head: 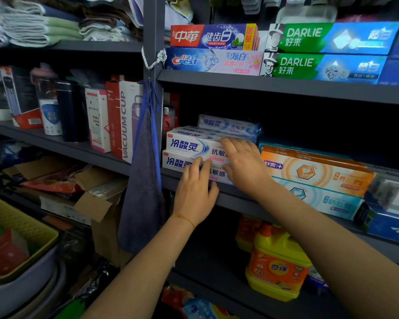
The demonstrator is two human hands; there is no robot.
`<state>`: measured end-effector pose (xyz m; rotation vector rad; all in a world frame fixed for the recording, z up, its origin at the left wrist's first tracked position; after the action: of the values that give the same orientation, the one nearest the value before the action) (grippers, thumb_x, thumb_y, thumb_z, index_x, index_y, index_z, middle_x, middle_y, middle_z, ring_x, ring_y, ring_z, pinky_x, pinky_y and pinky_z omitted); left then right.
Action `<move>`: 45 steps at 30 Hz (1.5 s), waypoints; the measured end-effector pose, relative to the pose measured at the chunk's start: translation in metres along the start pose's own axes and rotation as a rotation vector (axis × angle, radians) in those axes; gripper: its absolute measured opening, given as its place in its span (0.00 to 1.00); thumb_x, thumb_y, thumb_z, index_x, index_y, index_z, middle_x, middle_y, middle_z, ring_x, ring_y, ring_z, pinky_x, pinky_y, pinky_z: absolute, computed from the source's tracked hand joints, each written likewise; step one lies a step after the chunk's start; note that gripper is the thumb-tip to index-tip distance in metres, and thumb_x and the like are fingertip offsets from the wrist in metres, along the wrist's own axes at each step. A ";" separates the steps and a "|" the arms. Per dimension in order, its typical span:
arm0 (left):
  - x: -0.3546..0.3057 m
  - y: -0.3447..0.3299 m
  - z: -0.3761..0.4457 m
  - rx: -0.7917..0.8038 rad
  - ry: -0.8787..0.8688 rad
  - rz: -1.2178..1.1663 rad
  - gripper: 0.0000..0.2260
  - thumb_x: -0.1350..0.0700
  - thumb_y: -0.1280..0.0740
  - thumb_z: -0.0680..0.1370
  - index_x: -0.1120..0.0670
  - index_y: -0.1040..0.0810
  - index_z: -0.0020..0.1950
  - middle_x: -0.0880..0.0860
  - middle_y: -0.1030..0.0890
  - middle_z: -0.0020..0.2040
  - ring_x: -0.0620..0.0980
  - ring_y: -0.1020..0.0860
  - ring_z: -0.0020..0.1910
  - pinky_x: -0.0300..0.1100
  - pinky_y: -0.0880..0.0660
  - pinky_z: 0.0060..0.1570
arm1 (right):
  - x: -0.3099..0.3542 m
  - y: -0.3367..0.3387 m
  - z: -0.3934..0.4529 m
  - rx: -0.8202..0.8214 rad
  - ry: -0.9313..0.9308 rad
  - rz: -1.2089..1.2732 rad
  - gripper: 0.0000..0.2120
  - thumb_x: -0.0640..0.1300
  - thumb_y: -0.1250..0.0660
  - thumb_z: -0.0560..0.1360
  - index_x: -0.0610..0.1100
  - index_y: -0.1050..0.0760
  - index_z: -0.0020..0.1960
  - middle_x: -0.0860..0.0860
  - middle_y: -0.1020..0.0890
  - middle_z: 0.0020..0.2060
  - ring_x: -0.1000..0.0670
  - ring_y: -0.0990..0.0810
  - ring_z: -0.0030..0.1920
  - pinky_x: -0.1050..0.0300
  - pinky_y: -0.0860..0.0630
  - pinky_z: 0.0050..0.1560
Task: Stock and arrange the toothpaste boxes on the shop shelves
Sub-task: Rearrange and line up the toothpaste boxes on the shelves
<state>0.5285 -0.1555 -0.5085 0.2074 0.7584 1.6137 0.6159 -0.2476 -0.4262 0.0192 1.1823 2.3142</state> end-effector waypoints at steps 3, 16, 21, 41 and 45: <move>-0.001 -0.002 -0.004 -0.007 0.009 0.010 0.24 0.52 0.39 0.80 0.59 0.33 0.75 0.60 0.35 0.73 0.59 0.31 0.66 0.54 0.27 0.61 | -0.001 -0.001 0.001 -0.035 -0.019 0.041 0.28 0.41 0.30 0.75 0.39 0.34 0.73 0.43 0.26 0.68 0.40 0.29 0.68 0.45 0.39 0.71; 0.002 -0.013 -0.008 -0.004 0.022 0.036 0.25 0.49 0.47 0.81 0.60 0.32 0.74 0.62 0.33 0.73 0.61 0.25 0.57 0.57 0.26 0.58 | 0.002 -0.004 0.004 -0.100 -0.025 0.099 0.27 0.42 0.28 0.74 0.40 0.31 0.70 0.44 0.22 0.62 0.41 0.27 0.64 0.46 0.37 0.67; 0.001 -0.013 -0.008 -0.003 0.028 0.054 0.25 0.49 0.46 0.81 0.60 0.31 0.74 0.63 0.31 0.72 0.62 0.25 0.56 0.56 0.26 0.57 | 0.002 -0.003 0.003 -0.114 -0.034 0.107 0.27 0.41 0.27 0.72 0.40 0.30 0.69 0.43 0.21 0.61 0.40 0.26 0.63 0.45 0.36 0.66; 0.000 -0.009 -0.007 0.036 0.034 0.076 0.27 0.48 0.47 0.80 0.62 0.34 0.75 0.62 0.34 0.74 0.62 0.25 0.59 0.57 0.26 0.60 | 0.002 0.005 0.004 -0.073 0.023 0.023 0.26 0.44 0.29 0.74 0.41 0.31 0.70 0.44 0.23 0.63 0.41 0.28 0.64 0.46 0.36 0.65; -0.002 0.013 0.006 0.020 -0.003 0.125 0.32 0.45 0.38 0.77 0.57 0.39 0.77 0.61 0.40 0.76 0.60 0.30 0.66 0.56 0.28 0.61 | -0.003 0.016 0.012 -0.007 0.058 0.025 0.31 0.52 0.30 0.75 0.45 0.37 0.74 0.47 0.28 0.68 0.44 0.33 0.69 0.47 0.41 0.68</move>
<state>0.5214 -0.1554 -0.4954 0.2762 0.7717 1.7236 0.6142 -0.2471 -0.4061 -0.0355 1.2094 2.3551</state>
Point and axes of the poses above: each hand's wrist, its own z-axis towards the middle knuckle, its own y-axis out of the back of the hand, x = y × z, the point moved 3 cm from there along z, towards the middle knuckle
